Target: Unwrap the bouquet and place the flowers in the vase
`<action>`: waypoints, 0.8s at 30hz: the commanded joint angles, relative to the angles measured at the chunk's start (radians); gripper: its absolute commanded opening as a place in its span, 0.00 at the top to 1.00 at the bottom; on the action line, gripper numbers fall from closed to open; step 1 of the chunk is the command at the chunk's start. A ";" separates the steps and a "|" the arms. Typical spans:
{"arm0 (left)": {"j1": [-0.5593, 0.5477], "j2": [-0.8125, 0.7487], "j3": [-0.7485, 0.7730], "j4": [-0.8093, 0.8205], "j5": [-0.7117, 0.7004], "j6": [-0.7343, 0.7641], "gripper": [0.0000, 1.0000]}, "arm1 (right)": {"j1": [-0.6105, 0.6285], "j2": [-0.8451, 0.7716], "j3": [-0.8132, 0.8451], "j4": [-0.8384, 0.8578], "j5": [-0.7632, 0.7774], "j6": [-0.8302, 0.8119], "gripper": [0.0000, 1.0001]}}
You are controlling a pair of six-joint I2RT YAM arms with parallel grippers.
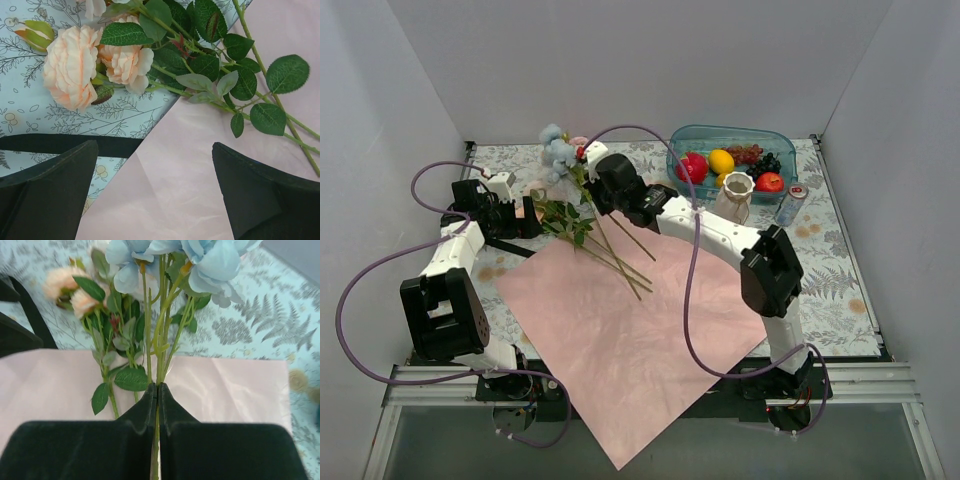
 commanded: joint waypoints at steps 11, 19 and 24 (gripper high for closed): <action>0.007 -0.038 0.093 -0.042 0.071 -0.023 0.03 | 0.002 -0.371 -0.091 0.255 0.160 -0.124 0.99; 0.007 -0.038 0.087 -0.047 0.071 -0.020 0.03 | -0.061 -0.671 -0.387 0.820 0.248 -0.410 0.99; 0.007 -0.038 0.096 -0.050 0.070 -0.018 0.03 | -0.182 -0.761 -0.496 0.956 0.165 -0.422 0.99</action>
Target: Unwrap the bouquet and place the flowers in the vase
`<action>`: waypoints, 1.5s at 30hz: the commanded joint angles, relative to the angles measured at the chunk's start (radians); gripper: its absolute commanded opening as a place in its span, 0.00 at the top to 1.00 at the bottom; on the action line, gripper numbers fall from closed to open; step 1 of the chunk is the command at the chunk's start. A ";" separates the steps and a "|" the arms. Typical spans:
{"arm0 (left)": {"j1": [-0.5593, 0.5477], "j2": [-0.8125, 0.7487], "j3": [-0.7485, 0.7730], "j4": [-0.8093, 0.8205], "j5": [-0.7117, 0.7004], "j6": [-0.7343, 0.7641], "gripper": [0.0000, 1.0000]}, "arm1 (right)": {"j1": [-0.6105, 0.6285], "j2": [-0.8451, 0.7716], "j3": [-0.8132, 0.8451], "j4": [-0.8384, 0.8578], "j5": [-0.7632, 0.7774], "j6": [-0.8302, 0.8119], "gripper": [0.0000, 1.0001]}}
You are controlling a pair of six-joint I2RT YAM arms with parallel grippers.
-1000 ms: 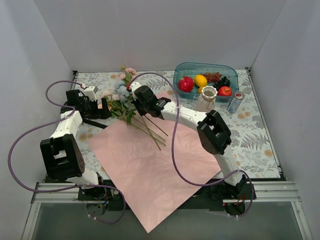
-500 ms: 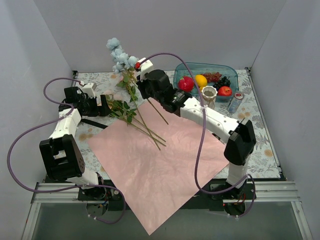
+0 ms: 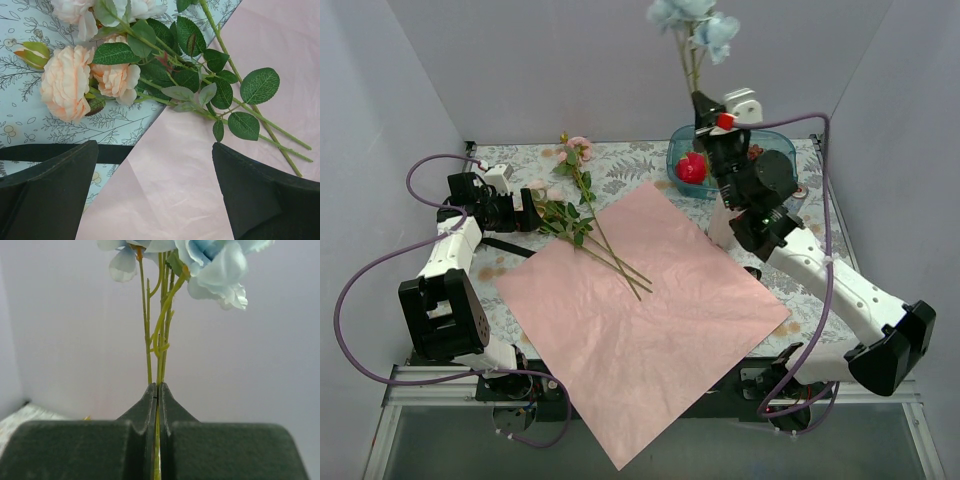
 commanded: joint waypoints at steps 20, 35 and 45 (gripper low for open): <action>0.011 -0.027 0.032 -0.020 0.010 0.035 0.02 | -0.344 -0.168 -0.276 0.363 -0.114 0.074 0.99; 0.014 -0.023 0.038 -0.029 0.007 0.042 0.02 | -0.375 -0.145 -0.348 0.472 -0.152 0.154 0.99; 0.014 -0.010 0.058 -0.034 0.008 0.033 0.02 | -0.378 -0.151 -0.495 0.584 -0.108 0.171 0.99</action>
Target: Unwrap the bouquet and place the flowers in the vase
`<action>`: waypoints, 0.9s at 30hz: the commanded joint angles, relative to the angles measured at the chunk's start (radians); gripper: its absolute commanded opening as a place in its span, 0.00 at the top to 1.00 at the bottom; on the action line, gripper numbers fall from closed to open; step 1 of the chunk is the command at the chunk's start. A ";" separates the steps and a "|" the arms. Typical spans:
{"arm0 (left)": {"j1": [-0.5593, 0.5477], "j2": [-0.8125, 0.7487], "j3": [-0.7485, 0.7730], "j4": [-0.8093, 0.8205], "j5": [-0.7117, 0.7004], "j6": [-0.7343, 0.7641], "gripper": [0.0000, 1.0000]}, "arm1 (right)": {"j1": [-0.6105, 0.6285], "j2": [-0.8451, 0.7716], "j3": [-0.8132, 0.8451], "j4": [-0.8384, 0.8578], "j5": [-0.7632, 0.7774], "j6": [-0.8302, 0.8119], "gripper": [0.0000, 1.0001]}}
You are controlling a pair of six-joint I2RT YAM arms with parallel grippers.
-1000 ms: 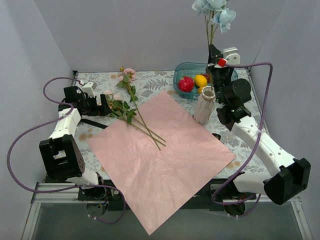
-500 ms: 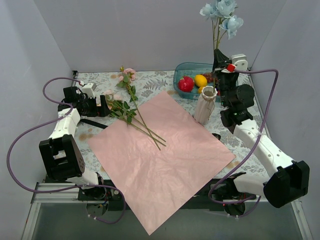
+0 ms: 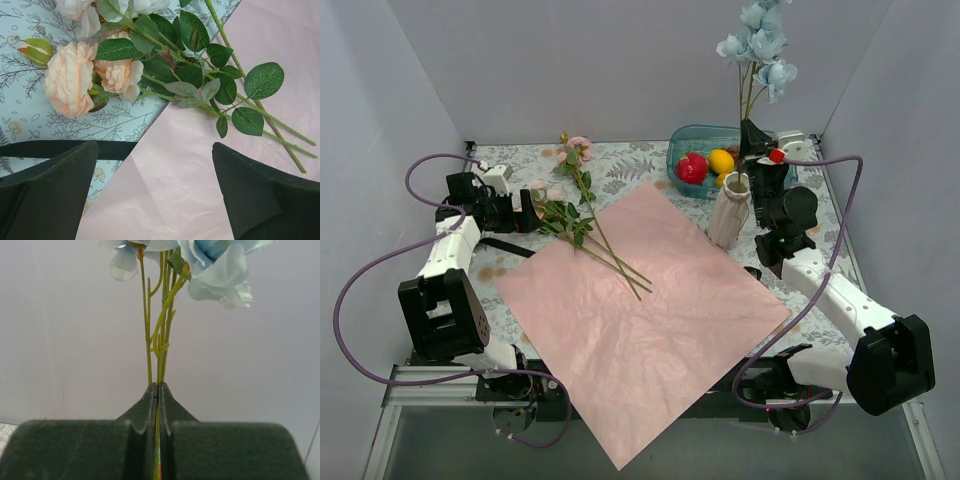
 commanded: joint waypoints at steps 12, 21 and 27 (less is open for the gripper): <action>0.006 -0.014 0.093 -0.048 0.013 -0.012 0.02 | -0.004 -0.043 -0.167 0.142 0.092 0.049 0.99; 0.006 -0.021 0.120 -0.057 0.014 -0.018 0.02 | -0.004 -0.081 -0.196 0.054 0.094 0.045 0.56; 0.006 -0.016 0.134 -0.056 0.023 -0.031 0.02 | 0.001 -0.133 -0.184 -0.070 0.066 0.055 0.22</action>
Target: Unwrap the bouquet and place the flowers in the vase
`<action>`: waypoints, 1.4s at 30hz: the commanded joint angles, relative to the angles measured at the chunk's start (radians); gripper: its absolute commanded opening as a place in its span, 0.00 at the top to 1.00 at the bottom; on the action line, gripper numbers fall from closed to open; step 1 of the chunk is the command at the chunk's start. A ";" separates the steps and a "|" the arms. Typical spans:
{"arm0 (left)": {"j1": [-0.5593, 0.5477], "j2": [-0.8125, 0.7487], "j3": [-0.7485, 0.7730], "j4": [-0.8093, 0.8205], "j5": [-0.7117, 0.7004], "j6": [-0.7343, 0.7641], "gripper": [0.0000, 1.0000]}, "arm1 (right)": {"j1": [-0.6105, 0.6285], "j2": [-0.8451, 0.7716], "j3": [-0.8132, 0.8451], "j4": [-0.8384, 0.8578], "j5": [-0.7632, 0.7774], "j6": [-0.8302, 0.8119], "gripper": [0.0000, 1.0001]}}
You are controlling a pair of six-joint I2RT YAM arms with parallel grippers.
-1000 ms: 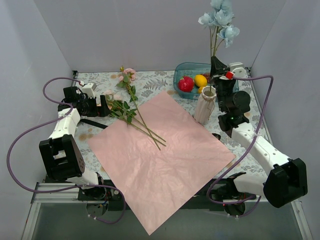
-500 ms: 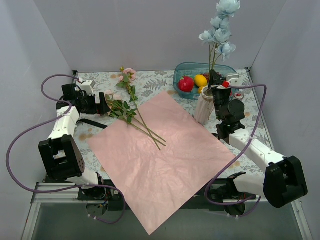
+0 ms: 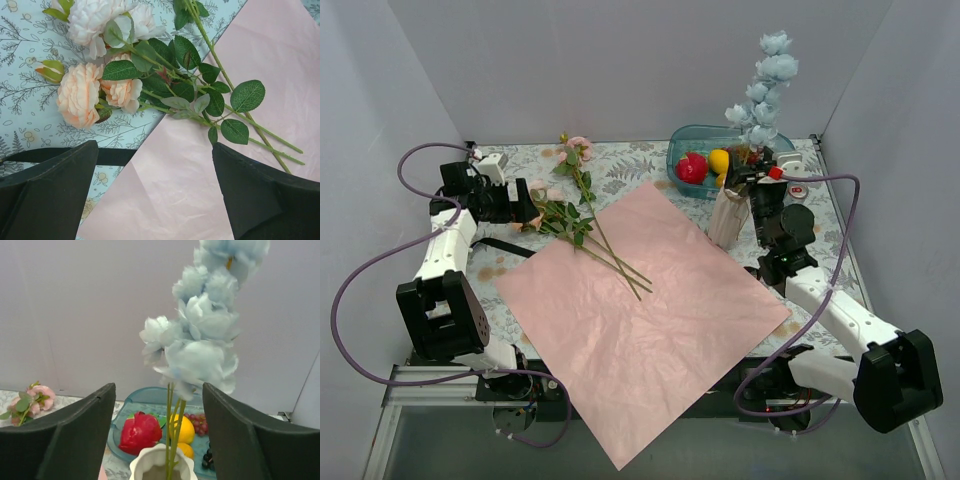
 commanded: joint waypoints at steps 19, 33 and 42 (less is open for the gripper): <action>0.020 0.042 0.159 -0.020 0.060 -0.068 0.02 | 0.423 -0.194 0.291 -0.393 0.211 -0.245 0.16; 0.081 0.100 0.247 -0.073 0.137 -0.109 0.02 | 0.498 0.750 1.263 -1.252 -0.142 -0.121 0.18; 0.110 0.079 0.224 -0.076 0.152 -0.071 0.02 | 0.450 0.973 1.252 -1.188 -0.278 -0.060 0.34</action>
